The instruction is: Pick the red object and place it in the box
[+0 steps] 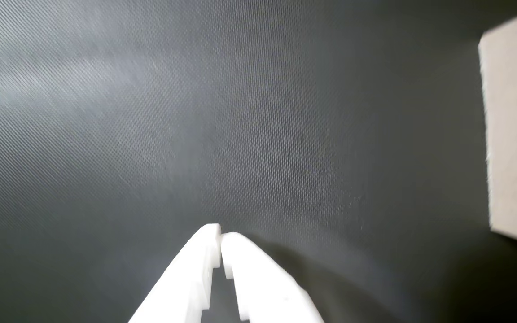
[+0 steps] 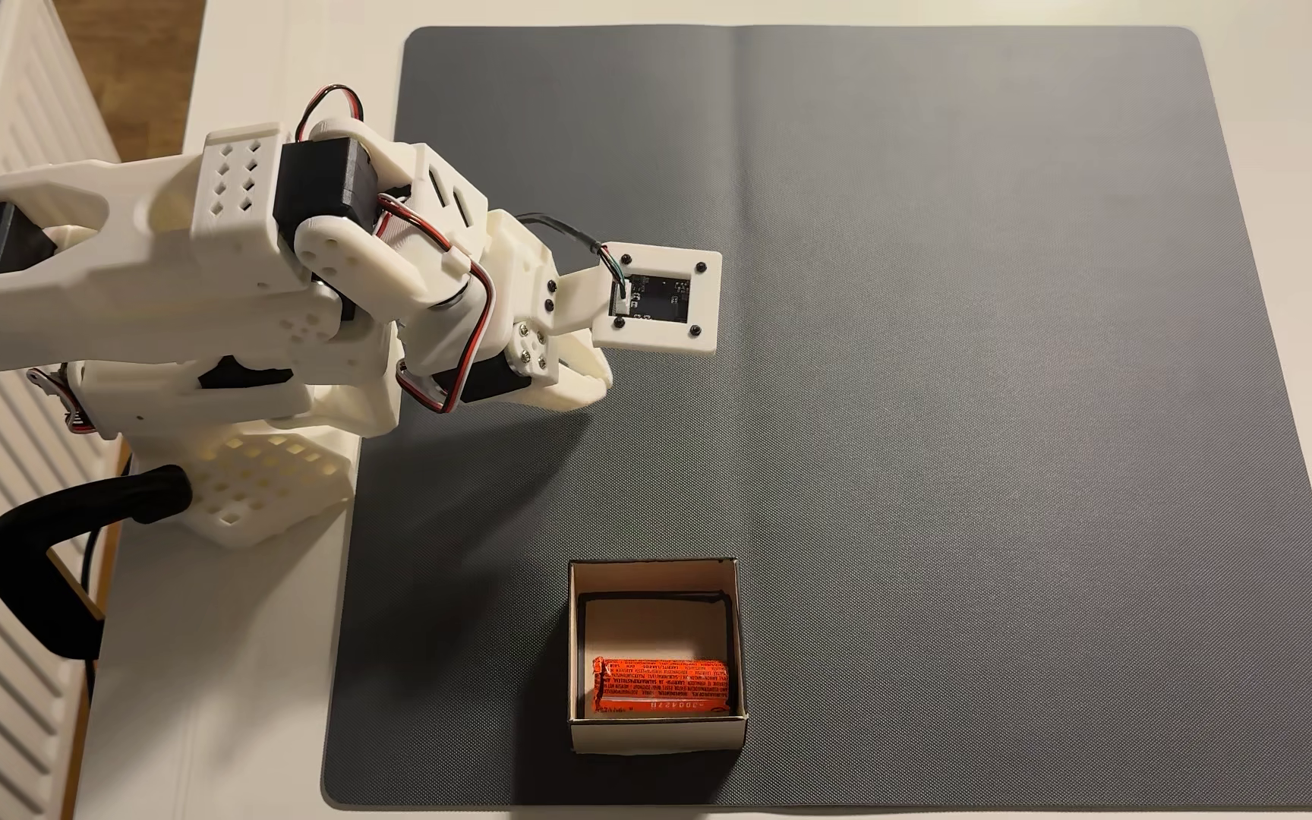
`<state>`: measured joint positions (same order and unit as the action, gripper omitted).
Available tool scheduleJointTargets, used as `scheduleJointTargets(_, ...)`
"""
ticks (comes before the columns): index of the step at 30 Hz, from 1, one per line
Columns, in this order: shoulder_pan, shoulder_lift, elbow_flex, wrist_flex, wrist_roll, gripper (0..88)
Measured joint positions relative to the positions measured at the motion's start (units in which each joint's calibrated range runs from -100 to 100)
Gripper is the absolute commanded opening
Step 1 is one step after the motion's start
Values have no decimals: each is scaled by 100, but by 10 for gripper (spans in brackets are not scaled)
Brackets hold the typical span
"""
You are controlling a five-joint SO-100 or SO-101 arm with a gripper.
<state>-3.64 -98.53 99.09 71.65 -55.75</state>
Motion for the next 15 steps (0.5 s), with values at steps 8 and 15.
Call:
scheduleJointTargets(8, 0, -52, 0, 226, 0, 11)
scheduleJointTargets(15, 0, -52, 0, 226, 0, 11)
